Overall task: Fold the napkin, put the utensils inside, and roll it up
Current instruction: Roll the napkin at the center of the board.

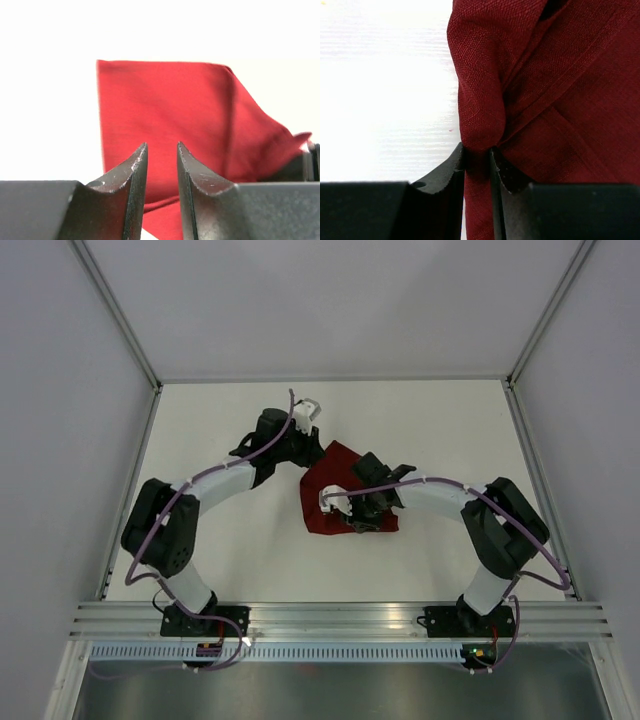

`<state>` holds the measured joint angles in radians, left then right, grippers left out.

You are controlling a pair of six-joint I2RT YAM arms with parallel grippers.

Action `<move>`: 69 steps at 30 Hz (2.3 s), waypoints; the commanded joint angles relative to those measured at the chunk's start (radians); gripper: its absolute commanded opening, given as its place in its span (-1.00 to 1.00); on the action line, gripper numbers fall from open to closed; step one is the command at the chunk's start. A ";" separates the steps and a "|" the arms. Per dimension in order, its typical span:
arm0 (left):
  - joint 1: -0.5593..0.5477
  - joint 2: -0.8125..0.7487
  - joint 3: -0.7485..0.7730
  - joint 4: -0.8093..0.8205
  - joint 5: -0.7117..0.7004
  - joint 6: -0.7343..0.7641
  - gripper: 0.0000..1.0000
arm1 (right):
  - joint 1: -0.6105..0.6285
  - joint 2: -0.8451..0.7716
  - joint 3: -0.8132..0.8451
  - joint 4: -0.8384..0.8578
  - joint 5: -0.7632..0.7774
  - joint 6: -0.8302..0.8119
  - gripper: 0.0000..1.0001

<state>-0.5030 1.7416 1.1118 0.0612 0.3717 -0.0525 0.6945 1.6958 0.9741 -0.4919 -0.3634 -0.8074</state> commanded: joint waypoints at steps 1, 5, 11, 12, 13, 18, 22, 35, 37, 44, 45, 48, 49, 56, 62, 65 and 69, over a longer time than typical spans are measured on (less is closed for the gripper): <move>0.007 -0.160 -0.094 0.211 -0.288 -0.112 -0.31 | -0.006 0.120 0.035 -0.267 -0.150 -0.010 -0.99; 0.009 -0.383 -0.274 0.344 -0.495 -0.116 -0.31 | -0.041 0.241 0.153 -0.388 -0.203 -0.039 -0.99; -0.011 -0.617 -0.472 0.526 -0.579 -0.023 -0.29 | -0.095 0.432 0.375 -0.562 -0.243 -0.064 -0.99; -0.025 -0.663 -0.487 0.541 -0.577 0.014 -0.28 | -0.101 0.452 0.394 -0.586 -0.244 -0.067 -0.99; -0.063 -0.681 -0.506 0.551 -0.564 0.110 -0.28 | -0.108 0.473 0.412 -0.599 -0.247 -0.068 -0.99; -0.239 -0.720 -0.538 0.531 -0.548 0.413 -0.21 | -0.125 0.591 0.523 -0.649 -0.255 -0.065 -0.99; -0.386 -0.682 -0.546 0.442 -0.530 0.584 -0.13 | -0.135 0.662 0.610 -0.715 -0.264 -0.059 -0.99; -0.617 -0.372 -0.533 0.310 -0.551 0.776 -0.03 | -0.174 0.777 0.745 -0.781 -0.275 -0.046 -0.99; -0.617 -0.324 -0.535 0.321 -0.534 0.792 0.00 | -0.179 0.792 0.755 -0.789 -0.281 -0.046 -0.99; -0.617 -0.209 -0.517 0.313 -0.470 0.829 0.08 | -0.194 0.806 0.772 -0.800 -0.278 -0.049 -0.99; -0.617 -0.199 -0.512 0.313 -0.465 0.835 0.09 | -0.196 0.806 0.772 -0.800 -0.276 -0.049 -0.99; -0.615 -0.174 -0.501 0.307 -0.436 0.850 0.10 | -0.205 0.812 0.773 -0.800 -0.276 -0.046 -0.99; -0.617 -0.166 -0.497 0.307 -0.426 0.853 0.10 | -0.208 0.812 0.773 -0.800 -0.276 -0.046 -0.99; -0.615 -0.091 -0.489 0.337 -0.405 0.882 0.10 | -0.214 0.820 0.770 -0.798 -0.282 -0.049 -0.99; -0.603 -0.053 -0.486 0.356 -0.399 0.882 0.10 | -0.222 0.824 0.764 -0.803 -0.286 -0.056 -0.99; -0.591 -0.036 -0.465 0.316 -0.376 0.872 0.07 | -0.227 0.824 0.767 -0.807 -0.293 -0.059 -0.99; -0.582 -0.013 -0.434 0.267 -0.333 0.843 -0.32 | -0.231 0.823 0.767 -0.817 -0.301 -0.067 -0.99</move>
<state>-1.0916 1.6920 0.6506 0.4175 -0.0292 0.7906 0.4763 2.4493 1.7588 -1.4784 -0.8604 -0.8055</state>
